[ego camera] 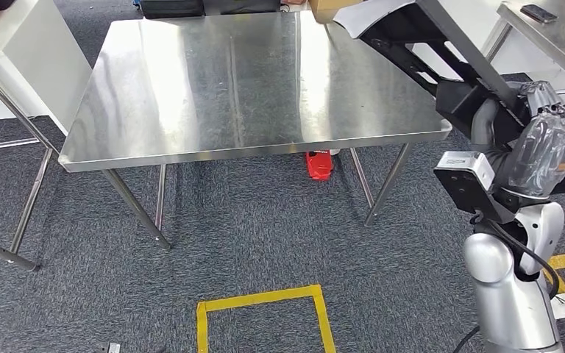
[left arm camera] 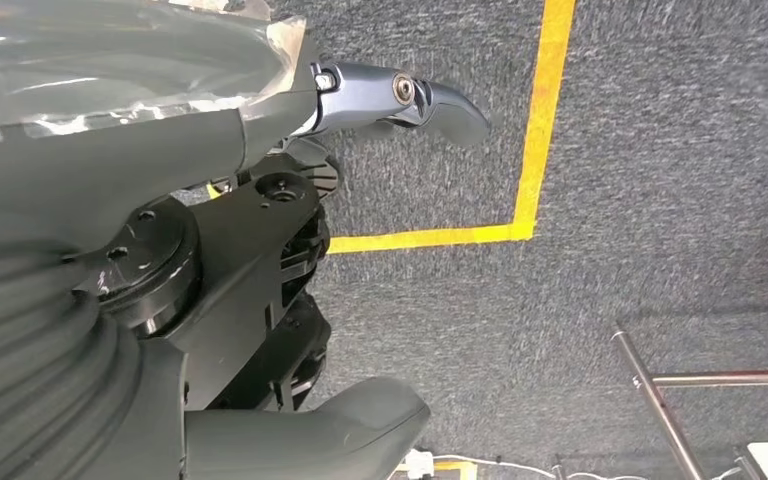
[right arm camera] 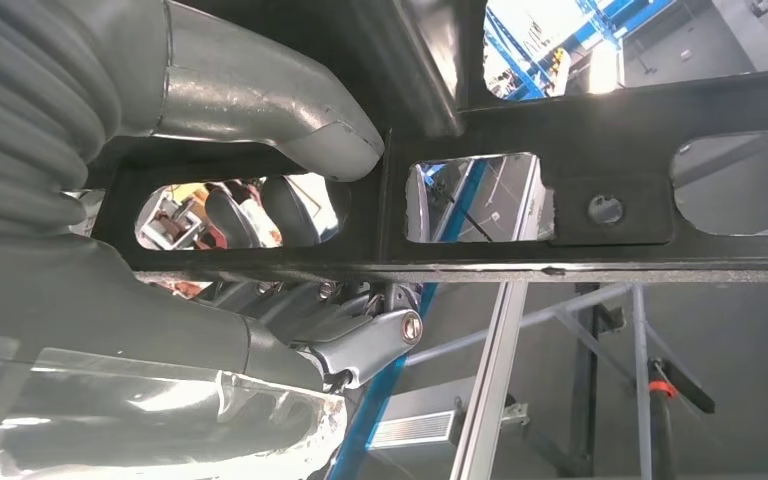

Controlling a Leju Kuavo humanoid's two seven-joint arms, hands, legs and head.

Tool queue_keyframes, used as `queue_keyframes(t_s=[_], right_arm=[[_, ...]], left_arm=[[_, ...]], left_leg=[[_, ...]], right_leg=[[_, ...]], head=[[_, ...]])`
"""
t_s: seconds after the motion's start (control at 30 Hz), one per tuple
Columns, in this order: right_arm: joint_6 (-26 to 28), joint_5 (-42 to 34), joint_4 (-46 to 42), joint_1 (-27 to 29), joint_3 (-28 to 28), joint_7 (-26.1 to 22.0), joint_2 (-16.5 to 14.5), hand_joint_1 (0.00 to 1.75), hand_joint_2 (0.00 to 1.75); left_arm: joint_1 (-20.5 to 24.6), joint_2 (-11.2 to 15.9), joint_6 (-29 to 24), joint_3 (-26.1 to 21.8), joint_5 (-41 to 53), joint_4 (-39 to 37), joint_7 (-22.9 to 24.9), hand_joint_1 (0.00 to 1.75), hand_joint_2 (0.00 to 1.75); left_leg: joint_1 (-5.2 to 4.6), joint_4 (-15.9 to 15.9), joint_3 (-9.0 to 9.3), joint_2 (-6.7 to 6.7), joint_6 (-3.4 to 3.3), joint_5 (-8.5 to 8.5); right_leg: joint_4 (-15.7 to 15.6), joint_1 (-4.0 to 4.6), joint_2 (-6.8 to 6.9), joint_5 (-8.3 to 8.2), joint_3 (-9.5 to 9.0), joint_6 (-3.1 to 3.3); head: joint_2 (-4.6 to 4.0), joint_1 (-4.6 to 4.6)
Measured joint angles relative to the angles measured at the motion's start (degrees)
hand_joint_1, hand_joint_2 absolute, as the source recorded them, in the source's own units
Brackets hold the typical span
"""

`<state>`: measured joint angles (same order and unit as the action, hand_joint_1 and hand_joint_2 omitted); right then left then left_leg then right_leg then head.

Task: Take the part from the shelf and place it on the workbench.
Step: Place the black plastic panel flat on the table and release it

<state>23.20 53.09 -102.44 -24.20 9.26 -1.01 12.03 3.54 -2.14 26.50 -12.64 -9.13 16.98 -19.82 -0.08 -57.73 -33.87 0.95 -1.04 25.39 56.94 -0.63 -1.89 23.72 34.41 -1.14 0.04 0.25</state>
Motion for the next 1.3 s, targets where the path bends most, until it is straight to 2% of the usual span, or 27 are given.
queue_keyframes(t_s=[0.67, 0.93, 1.03, 1.1, 1.17, 1.2, 1.3], right_arm=[[0.0, 0.1, 0.8, 0.0, 0.7, 0.4, 0.6, 1.75, 1.75], [0.0, 1.0, 1.5, -0.1, 1.1, 0.4, 0.6, 1.75, 1.75], [0.0, 1.6, 1.8, -0.2, 1.1, 0.3, 0.7, 1.75, 1.75], [0.0, 2.6, 1.8, -0.3, 1.1, 0.4, 0.8, 1.75, 1.75], [0.0, 3.2, 1.8, -0.4, 1.1, 0.4, 1.1, 1.75, 1.75], [-0.1, 3.4, 1.8, -0.5, 1.1, 0.4, 1.3, 1.75, 1.75], [-0.2, 3.8, 1.8, -0.5, 1.0, 0.4, 1.8, 1.75, 1.75]], left_arm=[[-0.2, 0.2, 0.1, -0.1, -0.5, -0.4, 0.0, 0.00, 1.75], [0.1, 0.1, -0.8, -0.1, -1.2, -0.4, 1.8, 0.00, 1.75], [0.4, 0.2, -0.8, -0.1, -1.1, -0.4, 2.1, 0.00, 1.75], [0.6, 0.2, -0.5, 0.0, -1.1, -0.4, 2.3, 0.00, 1.75], [0.7, 0.0, -0.2, 0.3, -1.0, -0.5, 2.6, 0.00, 1.75], [0.7, 0.0, -0.1, 0.4, -1.0, -0.5, 2.7, 0.00, 1.75], [0.6, 0.0, 0.2, 0.6, -1.1, -0.6, 2.7, 0.00, 1.75]], left_leg=[[0.51, 0.0, 0.01, -0.04, 0.01, 0.01], [0.46, 0.0, -0.03, -0.04, -0.02, 0.04], [0.30, -0.2, -0.22, -0.05, -0.55, 0.26], [0.29, 0.3, -0.19, -0.10, -1.22, 0.37], [0.57, 1.2, 0.70, -0.24, -1.94, 0.26], [0.73, 1.4, 1.19, -0.36, -2.17, 0.17], [1.06, 1.6, 1.78, -0.77, -2.15, 0.20]], right_leg=[[0.0, 0.10, 0.01, 0.00, 0.15, 0.00], [0.0, 0.08, 0.01, -0.02, 0.16, -0.02], [-0.3, -0.50, 0.00, -0.13, 0.04, -0.38], [0.2, -0.40, -0.06, -0.72, -0.10, -1.04], [1.7, -0.14, 0.16, -0.65, 0.48, -1.50], [3.2, -0.15, 0.42, 0.21, 1.34, -1.47], [13.3, -0.44, 1.01, 4.52, 6.68, -1.30]], head=[[0.00, -0.02], [0.00, -0.01], [0.00, -0.02], [0.00, 0.00], [0.00, 0.04], [0.00, 0.11], [0.00, 0.27]])
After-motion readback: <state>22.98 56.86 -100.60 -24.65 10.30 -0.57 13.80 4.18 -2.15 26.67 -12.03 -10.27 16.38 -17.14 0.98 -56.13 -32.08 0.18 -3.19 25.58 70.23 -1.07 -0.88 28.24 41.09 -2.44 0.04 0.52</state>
